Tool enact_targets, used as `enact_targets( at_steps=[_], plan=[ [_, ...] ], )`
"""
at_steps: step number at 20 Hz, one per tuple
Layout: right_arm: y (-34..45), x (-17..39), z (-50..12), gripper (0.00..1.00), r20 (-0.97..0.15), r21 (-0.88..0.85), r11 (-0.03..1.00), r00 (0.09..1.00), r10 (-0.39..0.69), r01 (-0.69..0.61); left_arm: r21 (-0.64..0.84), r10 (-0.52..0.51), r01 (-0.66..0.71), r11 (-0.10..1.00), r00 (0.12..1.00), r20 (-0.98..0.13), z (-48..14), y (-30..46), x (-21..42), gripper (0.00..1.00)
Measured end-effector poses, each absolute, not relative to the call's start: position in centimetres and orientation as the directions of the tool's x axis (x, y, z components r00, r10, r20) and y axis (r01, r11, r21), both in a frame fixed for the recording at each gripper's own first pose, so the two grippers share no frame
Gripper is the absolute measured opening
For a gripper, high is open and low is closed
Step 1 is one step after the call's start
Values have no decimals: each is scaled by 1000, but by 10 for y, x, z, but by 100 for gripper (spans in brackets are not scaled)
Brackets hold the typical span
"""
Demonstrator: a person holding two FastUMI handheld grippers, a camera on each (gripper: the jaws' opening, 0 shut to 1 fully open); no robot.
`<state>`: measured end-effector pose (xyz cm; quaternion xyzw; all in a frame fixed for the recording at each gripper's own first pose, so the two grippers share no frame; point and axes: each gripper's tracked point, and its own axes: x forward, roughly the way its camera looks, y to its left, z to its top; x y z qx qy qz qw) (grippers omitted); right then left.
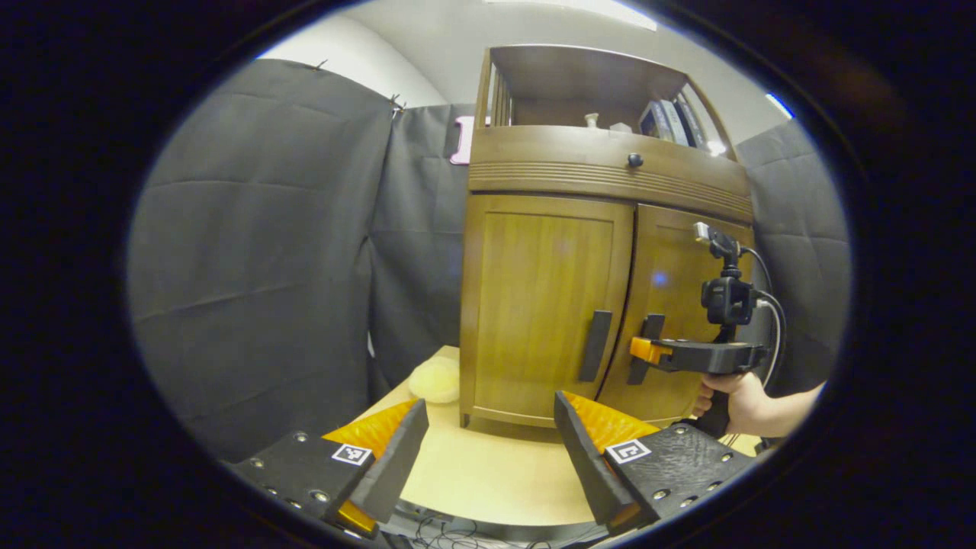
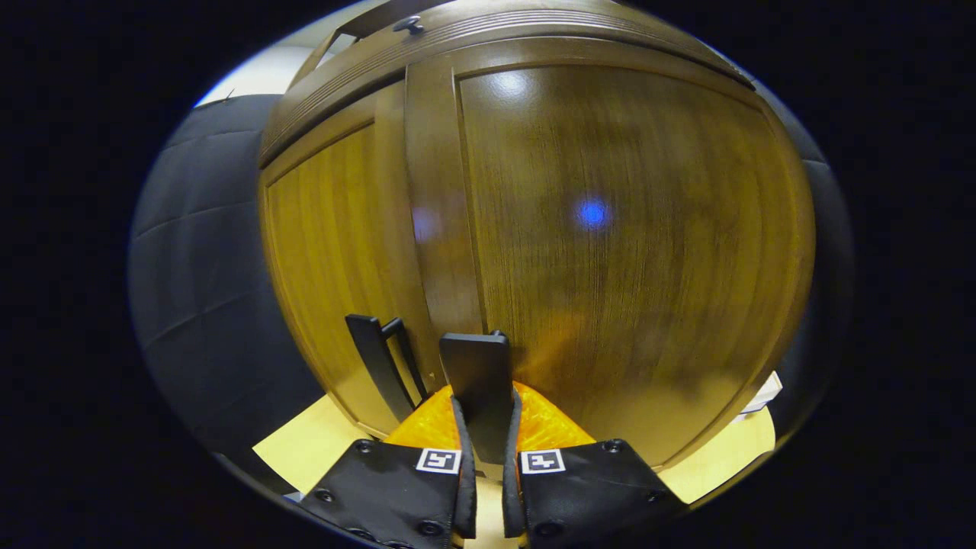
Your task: Open the right door of the double-door shoe cabinet with the right hand, and open the left door with the left hand.
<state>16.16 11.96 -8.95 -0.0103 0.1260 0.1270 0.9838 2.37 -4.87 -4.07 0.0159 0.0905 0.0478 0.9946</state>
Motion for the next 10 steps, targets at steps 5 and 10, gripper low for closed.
enact_targets(
  at_steps=[5,10],
  plan=[
    [115,129,-91,15,-247,2,976,946,212,-218,39,13,-7,999,986,-164,-45,-41,0,96],
    [100,88,-92,15,-225,-16,985,961,162,-170,29,-52,57,998,987,-150,-54,-29,-18,96]
  ],
)
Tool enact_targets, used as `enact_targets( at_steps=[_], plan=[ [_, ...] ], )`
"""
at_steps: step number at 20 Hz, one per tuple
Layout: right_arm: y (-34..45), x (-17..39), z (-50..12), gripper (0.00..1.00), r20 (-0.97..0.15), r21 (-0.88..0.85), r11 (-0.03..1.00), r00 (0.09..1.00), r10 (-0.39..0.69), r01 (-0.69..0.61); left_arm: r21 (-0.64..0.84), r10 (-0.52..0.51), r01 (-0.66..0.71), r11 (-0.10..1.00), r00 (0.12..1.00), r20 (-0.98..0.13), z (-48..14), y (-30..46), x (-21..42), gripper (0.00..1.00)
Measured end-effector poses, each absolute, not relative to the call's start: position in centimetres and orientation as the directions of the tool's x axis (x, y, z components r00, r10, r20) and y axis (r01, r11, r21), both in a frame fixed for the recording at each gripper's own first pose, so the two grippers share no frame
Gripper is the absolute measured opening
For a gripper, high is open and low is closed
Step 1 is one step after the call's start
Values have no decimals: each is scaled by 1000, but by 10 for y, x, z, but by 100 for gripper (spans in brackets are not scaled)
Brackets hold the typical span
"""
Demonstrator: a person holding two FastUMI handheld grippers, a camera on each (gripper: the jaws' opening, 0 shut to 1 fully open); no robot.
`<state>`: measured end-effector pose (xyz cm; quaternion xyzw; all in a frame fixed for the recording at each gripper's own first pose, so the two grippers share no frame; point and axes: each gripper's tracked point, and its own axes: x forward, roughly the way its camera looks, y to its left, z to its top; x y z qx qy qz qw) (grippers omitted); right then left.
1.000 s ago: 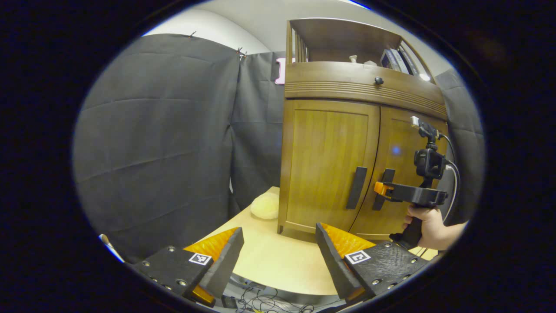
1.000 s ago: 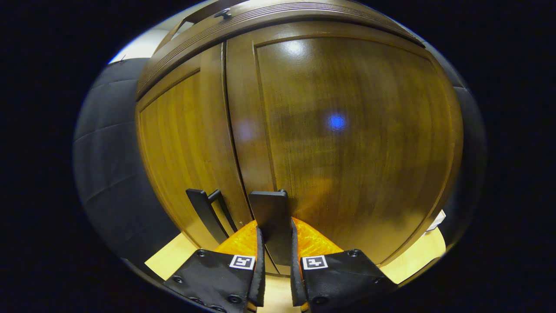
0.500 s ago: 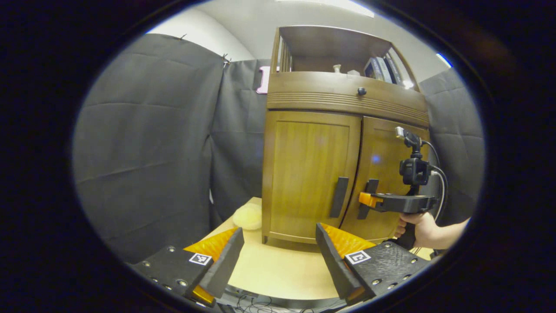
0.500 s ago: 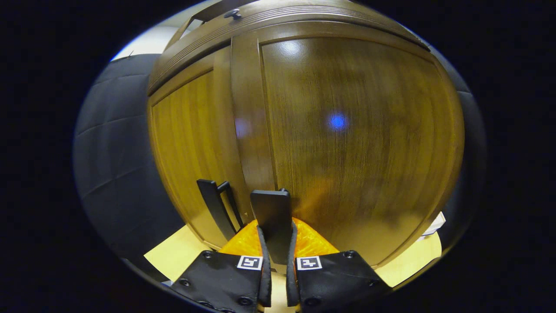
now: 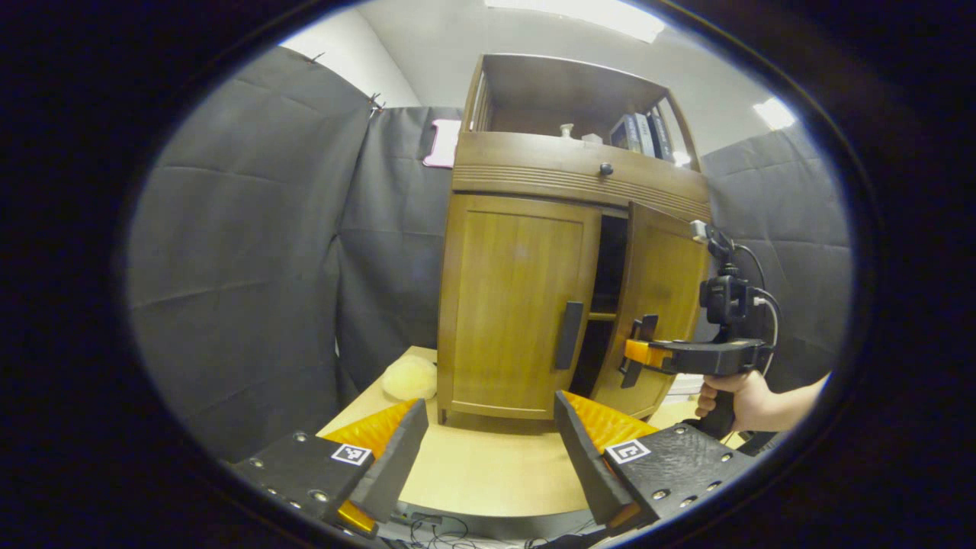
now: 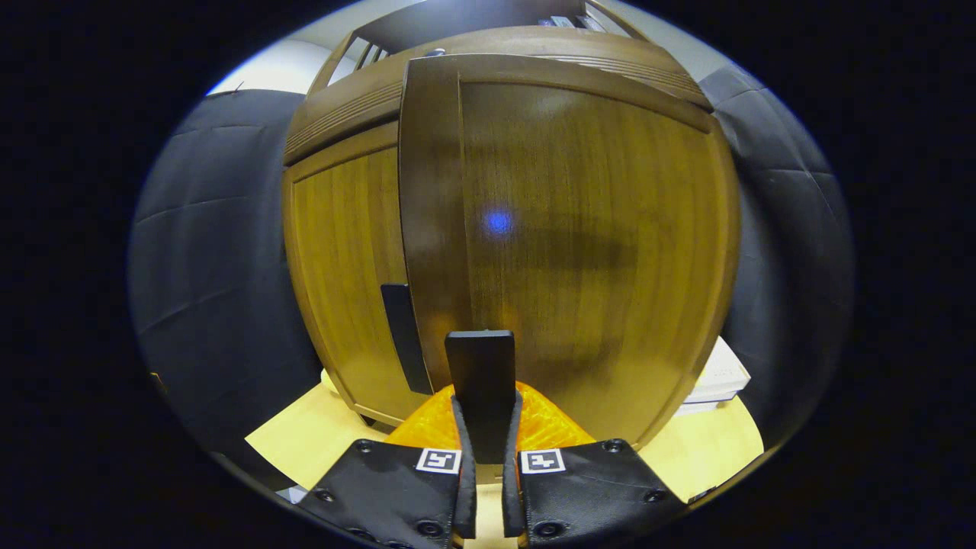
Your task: Open the right door of the double-door shoe cabinet with the right hand, and open the left door with the left hand.
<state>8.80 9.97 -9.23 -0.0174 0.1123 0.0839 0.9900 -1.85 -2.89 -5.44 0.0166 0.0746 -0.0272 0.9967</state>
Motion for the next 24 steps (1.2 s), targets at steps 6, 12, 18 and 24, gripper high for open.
enact_targets(
  at_steps=[6,12,18,24],
  plan=[
    [72,48,-92,15,-210,-21,995,974,89,-96,24,-145,149,988,980,-139,-57,-32,-21,96],
    [39,13,-93,12,-196,-18,999,980,25,-29,11,-215,219,976,966,-144,-66,-39,-21,96],
    [-2,-18,-90,12,-164,-14,1000,986,-24,22,-18,-282,282,959,949,-143,-75,-51,-14,96],
    [-33,-34,-91,11,-197,32,998,979,-48,56,-44,-293,289,956,946,-142,-80,-54,-12,96]
  ],
)
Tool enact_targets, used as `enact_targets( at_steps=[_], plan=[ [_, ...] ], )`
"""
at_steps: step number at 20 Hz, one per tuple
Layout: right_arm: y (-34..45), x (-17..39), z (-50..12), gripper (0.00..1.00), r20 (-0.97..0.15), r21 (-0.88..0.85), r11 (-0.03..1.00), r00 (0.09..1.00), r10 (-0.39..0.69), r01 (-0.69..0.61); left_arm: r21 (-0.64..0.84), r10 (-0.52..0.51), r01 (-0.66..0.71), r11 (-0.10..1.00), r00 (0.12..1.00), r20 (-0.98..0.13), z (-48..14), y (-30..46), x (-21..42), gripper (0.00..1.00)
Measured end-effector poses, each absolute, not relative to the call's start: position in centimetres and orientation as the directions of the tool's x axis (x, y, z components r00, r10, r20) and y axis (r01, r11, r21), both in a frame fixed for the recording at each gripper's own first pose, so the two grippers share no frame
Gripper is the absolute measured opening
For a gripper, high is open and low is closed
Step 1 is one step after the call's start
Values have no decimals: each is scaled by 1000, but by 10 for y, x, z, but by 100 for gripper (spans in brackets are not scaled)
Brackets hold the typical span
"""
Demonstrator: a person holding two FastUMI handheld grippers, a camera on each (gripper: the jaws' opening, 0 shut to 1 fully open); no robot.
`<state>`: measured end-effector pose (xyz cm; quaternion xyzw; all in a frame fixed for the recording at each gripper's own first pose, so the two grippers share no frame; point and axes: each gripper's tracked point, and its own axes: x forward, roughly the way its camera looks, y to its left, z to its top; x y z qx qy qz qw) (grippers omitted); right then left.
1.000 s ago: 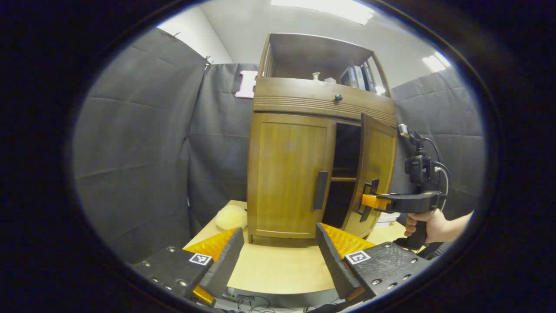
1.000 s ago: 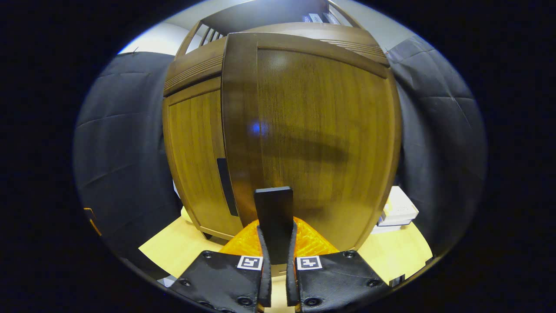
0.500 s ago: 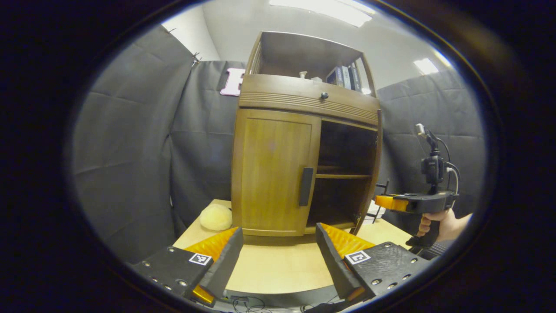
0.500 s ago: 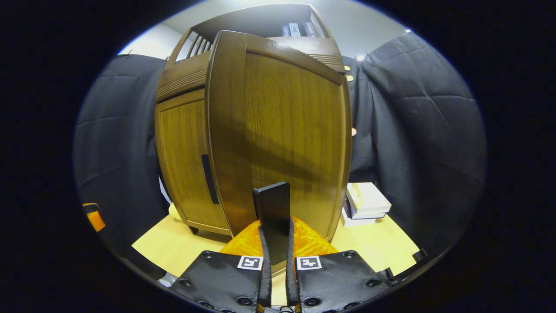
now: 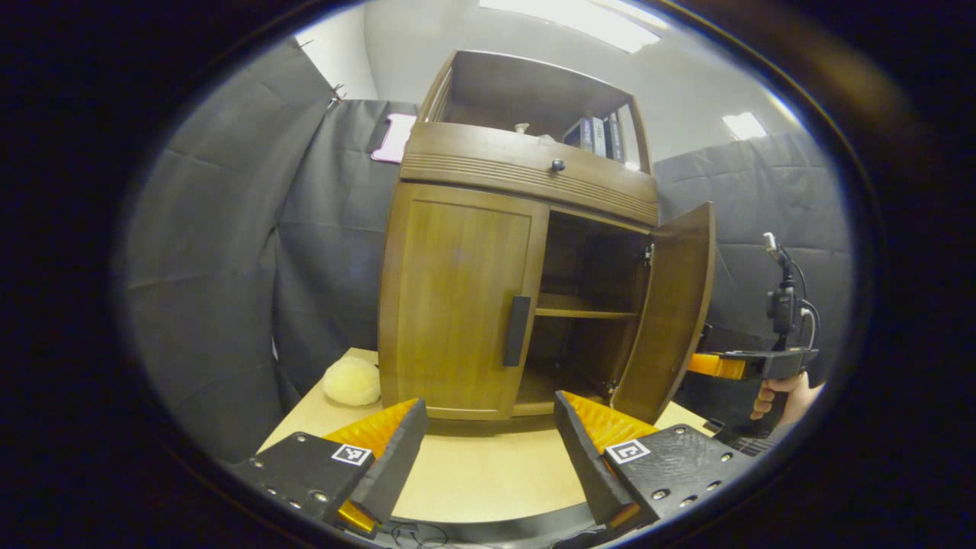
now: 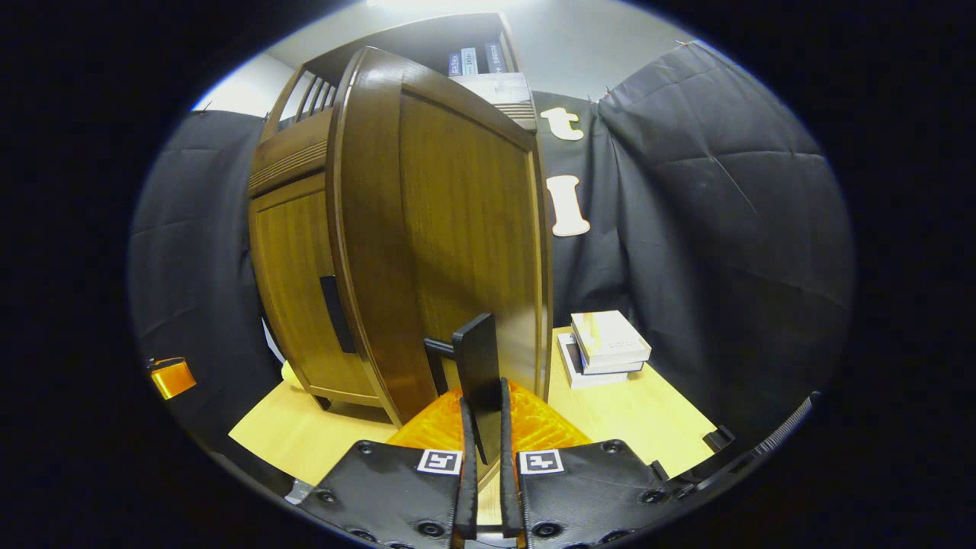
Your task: Open the right door of the double-door shoe cabinet with the right hand, and open the left door with the left hand.
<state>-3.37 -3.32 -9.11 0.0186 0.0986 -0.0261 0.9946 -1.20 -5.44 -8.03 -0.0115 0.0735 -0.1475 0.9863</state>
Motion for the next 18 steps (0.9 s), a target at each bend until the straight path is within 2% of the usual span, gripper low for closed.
enact_targets(
  at_steps=[1,2,4,14,15,16,17,18],
  plan=[
    [-38,-35,-91,11,-202,30,998,978,-46,53,-51,-290,285,957,946,-144,-81,-54,-13,96],
    [-45,-38,-90,16,-204,25,998,978,-43,49,-54,-286,281,958,947,-147,-82,-54,-12,96],
    [-58,-40,-92,11,-206,23,999,978,-28,34,-48,-267,263,964,951,-152,-83,-53,-12,96],
    [-134,-41,-86,15,-215,64,998,976,38,-25,-10,-176,177,984,972,-155,-78,-59,-14,96],
    [-139,-40,-85,10,-213,61,997,976,54,-42,0,-170,172,985,973,-153,-76,-61,-15,96],
    [-143,-40,-85,9,-214,65,996,974,69,-56,4,-164,167,986,975,-153,-75,-63,-17,96],
    [-147,-39,-84,15,-212,73,995,974,81,-67,1,-161,163,987,975,-151,-75,-67,-18,96],
    [-150,-38,-82,9,-212,79,994,973,93,-78,-7,-156,156,988,977,-146,-73,-72,-20,94]
  ],
)
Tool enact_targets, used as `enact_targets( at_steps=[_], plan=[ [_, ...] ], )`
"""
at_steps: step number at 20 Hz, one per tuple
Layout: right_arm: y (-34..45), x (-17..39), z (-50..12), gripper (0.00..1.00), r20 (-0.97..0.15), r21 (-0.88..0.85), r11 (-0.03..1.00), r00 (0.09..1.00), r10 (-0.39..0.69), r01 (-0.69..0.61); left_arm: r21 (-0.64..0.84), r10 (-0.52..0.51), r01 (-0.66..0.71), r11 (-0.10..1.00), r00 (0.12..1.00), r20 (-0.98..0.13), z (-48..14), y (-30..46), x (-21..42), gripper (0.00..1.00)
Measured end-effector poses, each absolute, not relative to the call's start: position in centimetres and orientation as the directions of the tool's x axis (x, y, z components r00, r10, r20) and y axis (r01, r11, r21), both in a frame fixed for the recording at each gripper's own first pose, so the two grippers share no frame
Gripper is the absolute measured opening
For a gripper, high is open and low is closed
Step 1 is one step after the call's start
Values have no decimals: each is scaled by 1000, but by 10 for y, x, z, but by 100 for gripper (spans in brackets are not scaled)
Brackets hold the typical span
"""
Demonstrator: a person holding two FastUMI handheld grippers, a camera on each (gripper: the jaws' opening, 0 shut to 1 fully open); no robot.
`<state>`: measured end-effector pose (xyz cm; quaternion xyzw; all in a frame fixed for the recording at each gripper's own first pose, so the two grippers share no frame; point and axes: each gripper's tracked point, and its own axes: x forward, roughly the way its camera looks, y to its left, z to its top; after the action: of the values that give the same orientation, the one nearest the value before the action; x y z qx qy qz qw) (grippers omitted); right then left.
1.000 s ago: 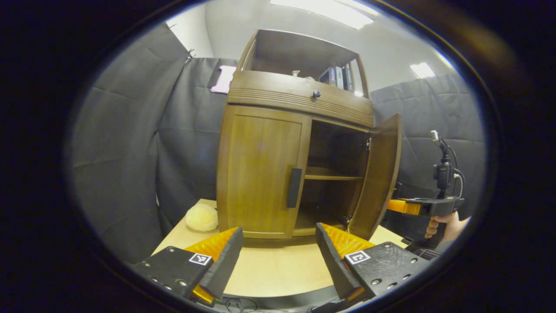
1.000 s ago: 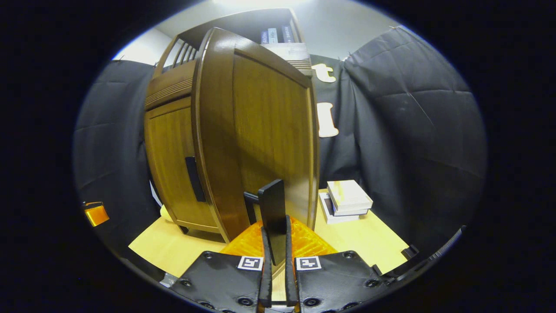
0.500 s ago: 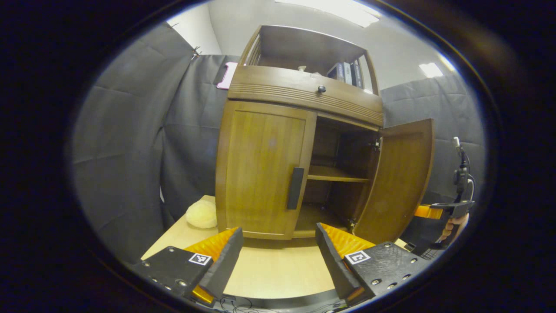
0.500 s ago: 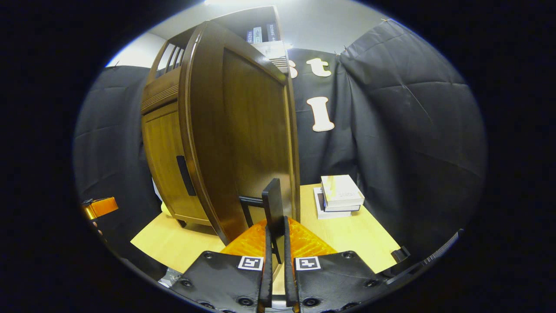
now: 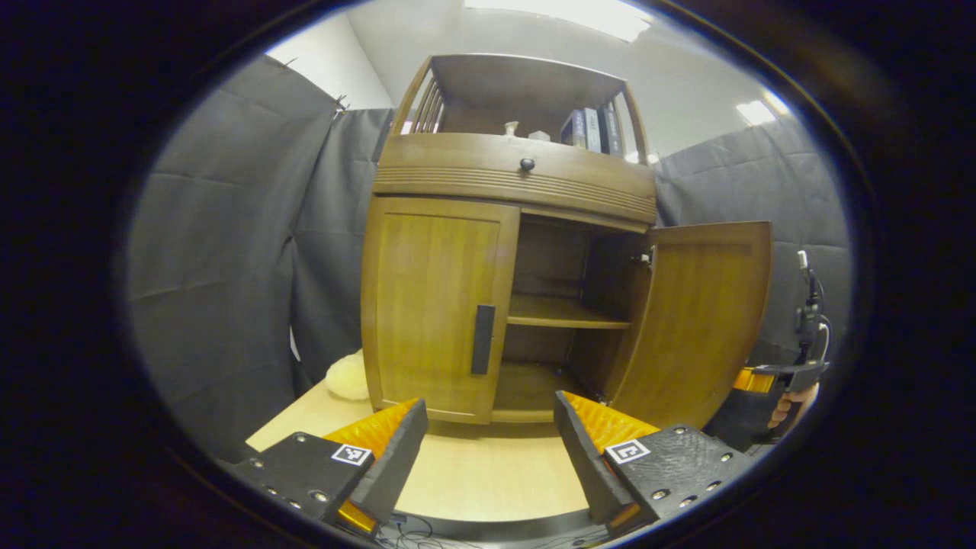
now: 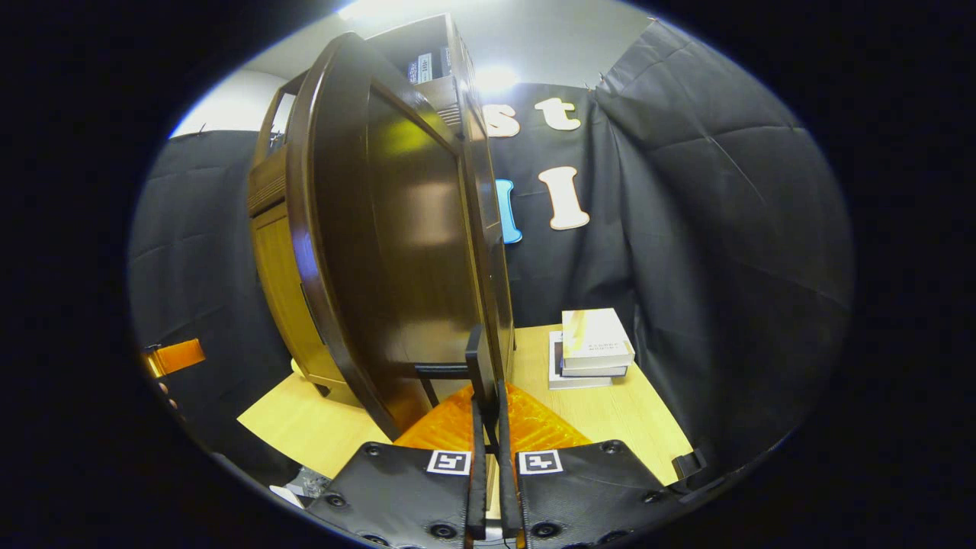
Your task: Open the right door of the double-door shoe cabinet with the right hand, and open the left door with the left hand.
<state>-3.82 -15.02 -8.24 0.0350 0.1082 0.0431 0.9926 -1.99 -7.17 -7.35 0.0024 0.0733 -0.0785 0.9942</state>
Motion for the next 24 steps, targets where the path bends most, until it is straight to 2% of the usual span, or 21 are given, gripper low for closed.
enact_targets(
  at_steps=[1,2,5,10,15,19,22,23,24],
  plan=[
    [-154,-38,-82,15,-210,82,993,972,105,-90,-14,-149,149,989,979,-139,-73,-75,-22,95],
    [-156,-38,-82,9,-210,83,991,970,120,-105,-20,-140,139,990,981,-133,-72,-78,-23,96],
    [-156,-37,-81,11,-211,90,985,963,166,-150,-22,-116,114,993,984,-136,-73,-85,-29,96],
    [-157,-42,-77,13,-208,93,985,965,162,-146,-48,-138,133,990,980,-145,-72,-97,-36,96],
    [-160,-66,-69,13,-195,52,995,976,96,-87,-57,-190,184,981,972,-141,-71,-98,-30,96],
    [-161,-94,-50,12,-182,2,1000,983,-3,4,-57,-240,234,971,962,-129,-68,-92,-24,96],
    [-146,-124,-35,6,-180,7,998,982,-57,59,-48,-259,255,966,958,-120,-67,-81,-17,96],
    [-138,-133,-30,0,-179,9,997,981,-70,73,-45,-262,259,965,957,-120,-68,-77,-16,96],
    [-129,-142,-28,0,-176,8,996,981,-84,87,-47,-262,258,965,957,-121,-68,-71,-15,96]
  ],
)
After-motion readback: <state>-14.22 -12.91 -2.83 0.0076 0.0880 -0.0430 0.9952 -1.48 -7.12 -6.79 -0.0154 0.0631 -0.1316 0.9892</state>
